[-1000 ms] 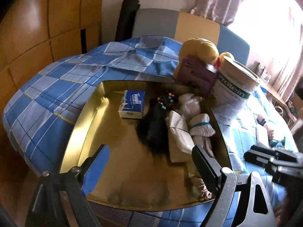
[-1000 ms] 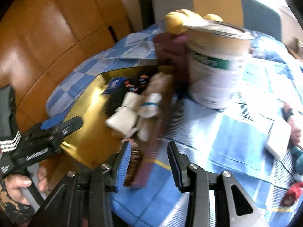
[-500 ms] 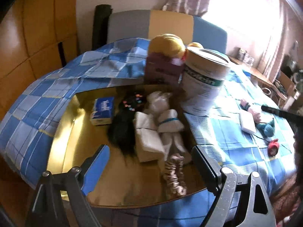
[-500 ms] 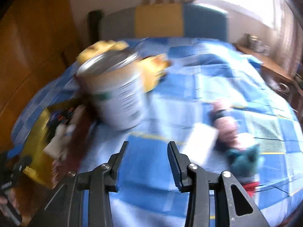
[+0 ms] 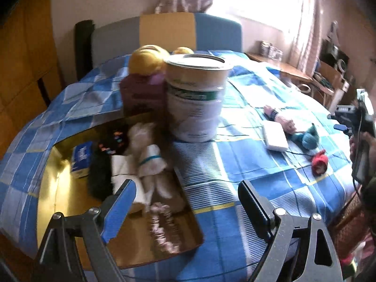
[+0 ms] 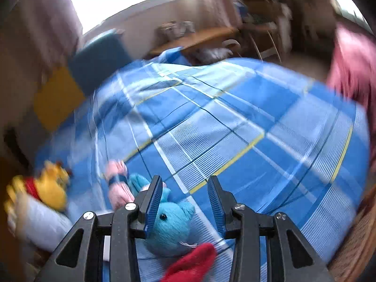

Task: Organize soft objects
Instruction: 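Move both tools from the tray back toward the remaining soft items, then grasp the white rectangular sponge with the left gripper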

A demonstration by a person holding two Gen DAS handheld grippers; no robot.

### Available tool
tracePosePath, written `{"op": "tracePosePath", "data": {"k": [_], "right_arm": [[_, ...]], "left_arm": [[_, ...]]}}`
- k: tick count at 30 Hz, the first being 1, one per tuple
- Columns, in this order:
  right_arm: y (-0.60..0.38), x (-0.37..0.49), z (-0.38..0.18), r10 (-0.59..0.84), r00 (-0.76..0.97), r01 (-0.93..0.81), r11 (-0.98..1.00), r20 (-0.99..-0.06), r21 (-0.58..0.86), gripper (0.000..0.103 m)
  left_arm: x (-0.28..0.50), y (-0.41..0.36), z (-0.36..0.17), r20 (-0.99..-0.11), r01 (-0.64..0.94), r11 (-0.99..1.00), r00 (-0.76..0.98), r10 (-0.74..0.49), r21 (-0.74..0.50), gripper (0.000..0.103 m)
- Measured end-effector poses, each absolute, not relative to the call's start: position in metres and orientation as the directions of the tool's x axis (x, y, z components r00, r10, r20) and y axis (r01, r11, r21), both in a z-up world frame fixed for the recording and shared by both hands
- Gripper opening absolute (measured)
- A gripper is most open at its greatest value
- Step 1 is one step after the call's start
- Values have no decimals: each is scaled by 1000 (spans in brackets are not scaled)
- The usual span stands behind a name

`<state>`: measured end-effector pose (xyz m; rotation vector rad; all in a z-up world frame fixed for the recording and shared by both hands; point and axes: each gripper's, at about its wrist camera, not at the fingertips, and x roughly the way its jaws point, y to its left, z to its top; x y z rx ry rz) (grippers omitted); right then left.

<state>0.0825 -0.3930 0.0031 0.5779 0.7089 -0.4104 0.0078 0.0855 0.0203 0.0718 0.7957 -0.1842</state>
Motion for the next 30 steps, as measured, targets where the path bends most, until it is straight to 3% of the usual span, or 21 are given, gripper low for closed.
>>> {"op": "tracePosePath", "data": {"k": [17,30], "right_arm": [[-399,80,-10,-55,694,517,732,-717,444,40],[-396,82,-8,-19,711,484,738,-703,470,40]], "left_arm": [[48,-18,-2,-773,384,923,589,-234,13,89],[117,-95,-27,-811,439,899,521,-266,-13,92]]}}
